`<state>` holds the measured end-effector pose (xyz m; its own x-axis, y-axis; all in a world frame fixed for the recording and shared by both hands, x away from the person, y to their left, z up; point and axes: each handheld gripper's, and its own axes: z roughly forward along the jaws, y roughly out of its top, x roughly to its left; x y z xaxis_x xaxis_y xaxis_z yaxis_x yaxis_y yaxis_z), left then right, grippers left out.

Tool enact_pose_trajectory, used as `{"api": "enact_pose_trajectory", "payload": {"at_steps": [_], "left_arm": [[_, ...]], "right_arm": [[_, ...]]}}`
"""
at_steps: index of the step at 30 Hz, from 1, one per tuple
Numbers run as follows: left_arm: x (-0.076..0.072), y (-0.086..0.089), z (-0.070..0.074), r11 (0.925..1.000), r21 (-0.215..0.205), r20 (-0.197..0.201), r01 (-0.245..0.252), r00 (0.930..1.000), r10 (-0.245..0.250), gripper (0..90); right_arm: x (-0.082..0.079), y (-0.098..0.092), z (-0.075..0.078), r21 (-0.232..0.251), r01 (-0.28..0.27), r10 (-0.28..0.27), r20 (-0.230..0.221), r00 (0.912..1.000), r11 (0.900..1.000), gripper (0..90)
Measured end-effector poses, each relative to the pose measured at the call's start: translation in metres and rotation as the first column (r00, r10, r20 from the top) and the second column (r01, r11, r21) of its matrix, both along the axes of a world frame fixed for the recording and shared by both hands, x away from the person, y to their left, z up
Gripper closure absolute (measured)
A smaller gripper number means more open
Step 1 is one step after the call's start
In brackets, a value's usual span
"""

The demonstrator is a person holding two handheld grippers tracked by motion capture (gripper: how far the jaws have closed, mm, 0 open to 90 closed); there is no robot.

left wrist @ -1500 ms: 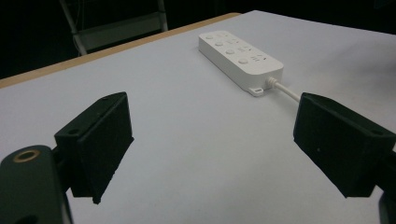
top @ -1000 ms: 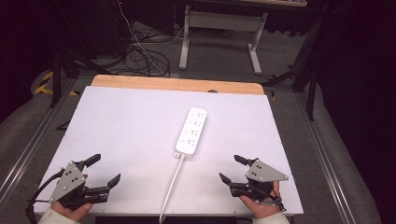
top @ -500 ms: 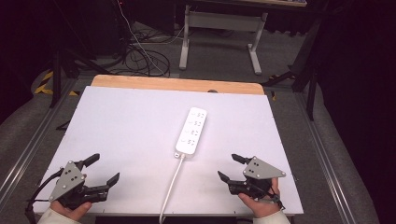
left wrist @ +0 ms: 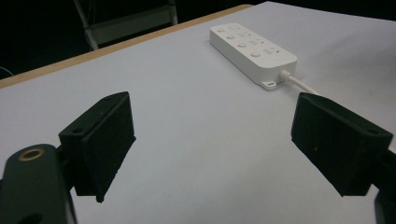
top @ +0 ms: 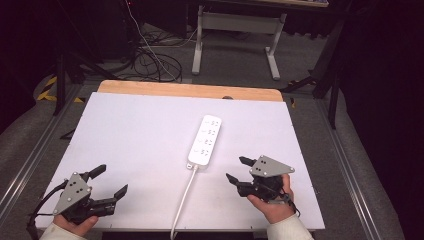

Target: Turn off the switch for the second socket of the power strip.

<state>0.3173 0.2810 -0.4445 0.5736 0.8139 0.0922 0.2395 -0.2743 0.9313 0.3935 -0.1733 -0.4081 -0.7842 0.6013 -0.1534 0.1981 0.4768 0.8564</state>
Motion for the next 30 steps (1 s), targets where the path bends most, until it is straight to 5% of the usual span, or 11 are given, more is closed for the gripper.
{"api": "enact_pose_trajectory", "payload": {"at_steps": [22, 30], "left_arm": [[0.0, 0.0, 0.0, 1.0, 0.003, 0.001, 0.003, 1.0, -0.003, 13.9], [0.0, 0.0, 0.0, 1.0, 0.003, 0.001, 0.0, 1.0, 0.0, 13.9]], "right_arm": [[0.033, 0.024, 0.024, -0.027, -0.007, 0.007, 0.008, 0.9999, 1.0, 39.7], [0.047, 0.036, 0.031, -0.026, -0.044, 0.044, -0.001, 0.999, 0.999, 69.3]]}}
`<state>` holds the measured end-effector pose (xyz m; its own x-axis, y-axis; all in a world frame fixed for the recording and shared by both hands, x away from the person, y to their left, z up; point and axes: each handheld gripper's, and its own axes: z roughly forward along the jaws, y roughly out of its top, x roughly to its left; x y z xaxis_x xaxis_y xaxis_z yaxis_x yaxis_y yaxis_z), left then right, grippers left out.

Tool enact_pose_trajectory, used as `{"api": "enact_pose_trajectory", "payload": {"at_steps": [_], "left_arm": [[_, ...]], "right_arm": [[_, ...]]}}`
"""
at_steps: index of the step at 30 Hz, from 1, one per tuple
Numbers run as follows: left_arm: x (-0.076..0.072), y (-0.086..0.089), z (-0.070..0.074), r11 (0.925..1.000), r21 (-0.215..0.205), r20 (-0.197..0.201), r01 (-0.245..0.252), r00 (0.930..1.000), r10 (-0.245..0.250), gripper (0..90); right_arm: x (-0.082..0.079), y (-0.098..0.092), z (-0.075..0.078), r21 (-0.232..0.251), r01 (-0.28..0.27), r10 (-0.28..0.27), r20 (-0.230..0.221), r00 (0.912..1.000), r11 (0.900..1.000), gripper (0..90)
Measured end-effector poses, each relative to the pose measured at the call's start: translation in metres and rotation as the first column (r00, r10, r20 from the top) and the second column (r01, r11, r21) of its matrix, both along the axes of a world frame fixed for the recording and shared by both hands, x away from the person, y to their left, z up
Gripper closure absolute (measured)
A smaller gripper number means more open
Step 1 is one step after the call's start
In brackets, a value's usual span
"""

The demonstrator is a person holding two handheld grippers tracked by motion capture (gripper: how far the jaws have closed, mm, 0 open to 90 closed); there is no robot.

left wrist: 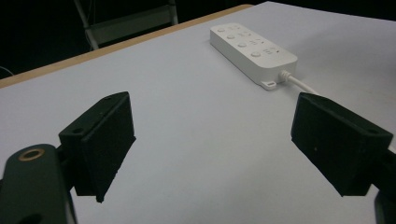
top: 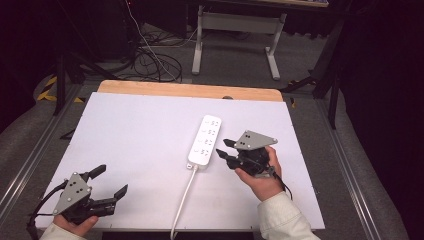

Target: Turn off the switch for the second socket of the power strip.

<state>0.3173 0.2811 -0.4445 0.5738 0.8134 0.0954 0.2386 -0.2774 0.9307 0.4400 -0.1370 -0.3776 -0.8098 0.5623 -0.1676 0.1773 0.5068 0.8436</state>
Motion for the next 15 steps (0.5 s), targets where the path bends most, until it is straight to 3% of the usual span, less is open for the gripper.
{"api": "enact_pose_trajectory", "payload": {"at_steps": [1, 3, 6, 12, 15], "left_arm": [[0.0, 0.0, 0.0, 1.0, -0.001, 0.0, -0.001, 1.0, 0.001, 13.9], [0.0, 0.0, 0.0, 1.0, -0.001, -0.001, 0.0, 1.0, 0.0, 13.9], [0.001, 0.0, 0.0, 1.0, 0.002, 0.001, 0.0, 1.0, 0.0, 13.9], [0.001, 0.0, 0.0, 1.0, -0.003, -0.001, 0.001, 1.0, -0.001, 13.9], [0.001, 0.001, 0.0, 1.0, 0.001, 0.0, 0.002, 1.0, -0.002, 13.9]], "right_arm": [[0.0, 0.0, 0.0, 0.0, 0.0, 0.0, 0.0, 1.0, 1.0, 69.3], [0.006, 0.004, 0.001, -0.006, -0.01, 0.01, -0.026, 0.9996, 1.0, 78.1], [0.02, 0.009, -0.001, 0.027, -0.054, 0.057, -0.133, 0.9895, 0.998, 85.9], [0.033, 0.02, -0.005, 0.005, -0.049, 0.049, -0.127, 0.9907, 0.999, 90.0], [0.041, 0.027, -0.008, 0.006, -0.049, 0.05, -0.15, 0.9874, 0.999, 90.0]]}}
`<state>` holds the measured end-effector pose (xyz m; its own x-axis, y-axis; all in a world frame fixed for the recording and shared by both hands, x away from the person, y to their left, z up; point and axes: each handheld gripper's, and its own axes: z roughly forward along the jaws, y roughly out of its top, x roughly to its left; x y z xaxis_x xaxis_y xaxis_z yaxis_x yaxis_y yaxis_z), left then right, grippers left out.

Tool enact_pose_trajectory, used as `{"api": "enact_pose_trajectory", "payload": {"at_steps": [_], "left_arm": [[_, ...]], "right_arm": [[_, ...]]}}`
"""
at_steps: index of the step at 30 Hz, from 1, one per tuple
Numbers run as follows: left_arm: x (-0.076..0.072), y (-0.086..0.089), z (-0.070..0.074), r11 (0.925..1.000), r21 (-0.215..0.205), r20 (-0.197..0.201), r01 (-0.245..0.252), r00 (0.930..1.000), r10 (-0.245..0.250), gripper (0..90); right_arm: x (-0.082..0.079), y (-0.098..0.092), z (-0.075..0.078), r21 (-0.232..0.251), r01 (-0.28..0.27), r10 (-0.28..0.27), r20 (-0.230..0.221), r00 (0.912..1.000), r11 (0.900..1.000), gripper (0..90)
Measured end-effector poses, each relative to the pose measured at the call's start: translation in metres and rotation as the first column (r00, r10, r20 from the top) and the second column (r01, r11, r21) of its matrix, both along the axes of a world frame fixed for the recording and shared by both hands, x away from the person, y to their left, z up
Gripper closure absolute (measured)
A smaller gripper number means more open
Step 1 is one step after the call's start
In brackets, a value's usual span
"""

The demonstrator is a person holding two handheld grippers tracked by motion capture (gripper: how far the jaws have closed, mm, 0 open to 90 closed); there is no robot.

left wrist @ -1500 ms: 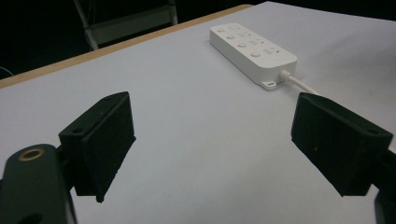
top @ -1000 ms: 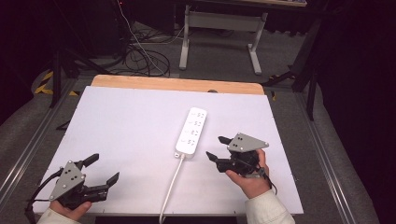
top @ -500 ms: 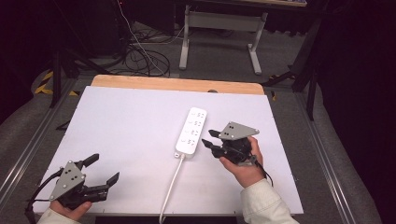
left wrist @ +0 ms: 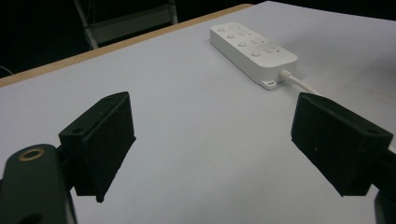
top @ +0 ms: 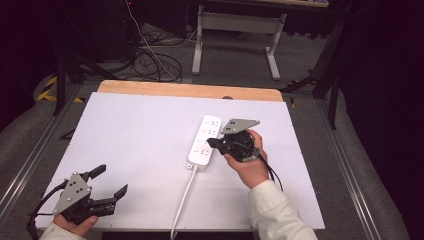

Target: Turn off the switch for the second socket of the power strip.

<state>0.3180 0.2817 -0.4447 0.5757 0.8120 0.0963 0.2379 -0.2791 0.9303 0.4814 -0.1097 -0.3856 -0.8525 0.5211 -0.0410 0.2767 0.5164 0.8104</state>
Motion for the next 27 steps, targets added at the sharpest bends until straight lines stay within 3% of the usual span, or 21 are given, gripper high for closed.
{"api": "enact_pose_trajectory", "payload": {"at_steps": [7, 11, 15, 27], "left_arm": [[0.0, 0.0, 0.0, 1.0, 0.0, -0.004, -0.001, 1.0, 0.001, 13.9], [0.0, 0.0, 0.0, 1.0, 0.0, -0.003, -0.002, 1.0, 0.002, 13.9], [0.0, 0.0, 0.0, 1.0, -0.001, -0.003, -0.004, 1.0, 0.004, 13.9], [0.0, 0.0, -0.001, 1.0, -0.006, -0.009, -0.005, 1.0, 0.005, 13.9]], "right_arm": [[0.014, 0.009, -0.006, -0.004, 0.013, -0.013, -0.016, 0.9998, 1.0, 90.0], [0.025, 0.014, -0.012, -0.024, 0.006, -0.006, 0.004, 1.0, 1.0, 90.0], [0.031, 0.017, -0.016, -0.04, 0.006, -0.006, -0.003, 1.0, 0.999, 90.0], [0.054, 0.03, -0.035, -0.082, 0.052, -0.053, -0.016, 0.9985, 0.995, 90.0]]}}
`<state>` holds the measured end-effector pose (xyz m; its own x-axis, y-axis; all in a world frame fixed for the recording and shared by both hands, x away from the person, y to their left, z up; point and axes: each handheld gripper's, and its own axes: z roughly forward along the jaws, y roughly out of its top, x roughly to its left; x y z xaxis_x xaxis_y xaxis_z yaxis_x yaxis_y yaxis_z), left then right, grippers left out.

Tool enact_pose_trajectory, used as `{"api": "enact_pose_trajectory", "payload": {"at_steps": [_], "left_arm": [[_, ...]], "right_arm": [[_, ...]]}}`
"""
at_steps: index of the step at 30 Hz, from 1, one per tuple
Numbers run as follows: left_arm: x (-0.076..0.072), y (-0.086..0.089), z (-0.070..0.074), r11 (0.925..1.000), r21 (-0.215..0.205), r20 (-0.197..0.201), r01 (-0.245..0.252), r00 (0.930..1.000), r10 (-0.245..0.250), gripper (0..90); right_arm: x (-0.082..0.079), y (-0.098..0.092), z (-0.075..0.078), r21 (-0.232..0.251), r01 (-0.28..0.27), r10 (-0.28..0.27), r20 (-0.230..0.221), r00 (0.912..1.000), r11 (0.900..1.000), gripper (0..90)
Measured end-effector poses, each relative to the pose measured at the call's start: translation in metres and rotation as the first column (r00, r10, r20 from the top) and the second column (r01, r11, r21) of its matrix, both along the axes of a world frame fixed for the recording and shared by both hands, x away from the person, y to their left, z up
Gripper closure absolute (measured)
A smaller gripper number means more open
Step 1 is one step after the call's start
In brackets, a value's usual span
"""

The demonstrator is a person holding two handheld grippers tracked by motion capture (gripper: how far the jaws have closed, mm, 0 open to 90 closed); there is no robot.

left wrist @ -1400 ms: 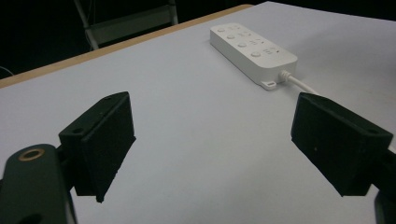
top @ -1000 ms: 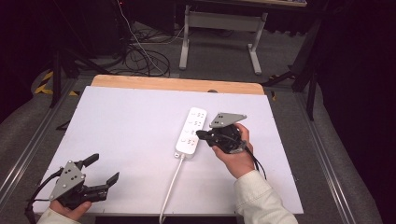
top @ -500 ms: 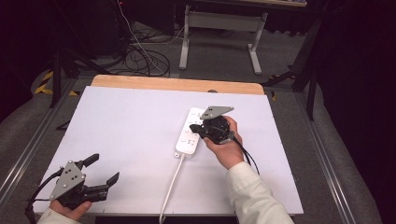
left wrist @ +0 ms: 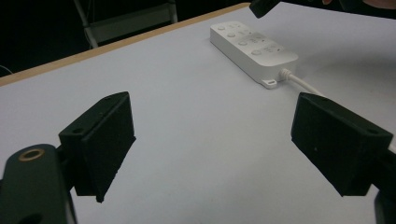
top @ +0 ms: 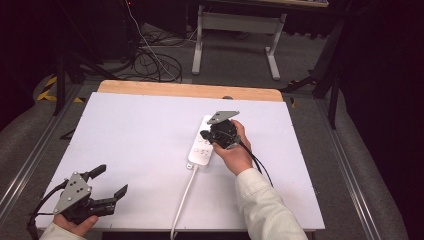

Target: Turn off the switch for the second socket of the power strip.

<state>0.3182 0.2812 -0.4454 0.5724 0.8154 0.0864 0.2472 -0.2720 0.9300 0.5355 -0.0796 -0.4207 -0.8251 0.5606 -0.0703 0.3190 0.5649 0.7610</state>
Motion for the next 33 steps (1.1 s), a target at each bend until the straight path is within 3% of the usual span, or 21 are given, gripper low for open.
{"api": "enact_pose_trajectory", "payload": {"at_steps": [12, 33], "left_arm": [[0.0, 0.001, 0.0, 1.0, 0.002, 0.001, 0.002, 1.0, -0.002, 13.9], [0.001, 0.0, 0.0, 1.0, 0.001, -0.006, 0.002, 1.0, -0.002, 13.9]], "right_arm": [[0.015, 0.007, -0.02, -0.003, 0.029, -0.029, -0.032, 0.9991, 1.0, 90.0], [0.017, 0.014, -0.033, -0.004, 0.042, -0.042, -0.035, 0.9985, 0.999, 90.0]]}}
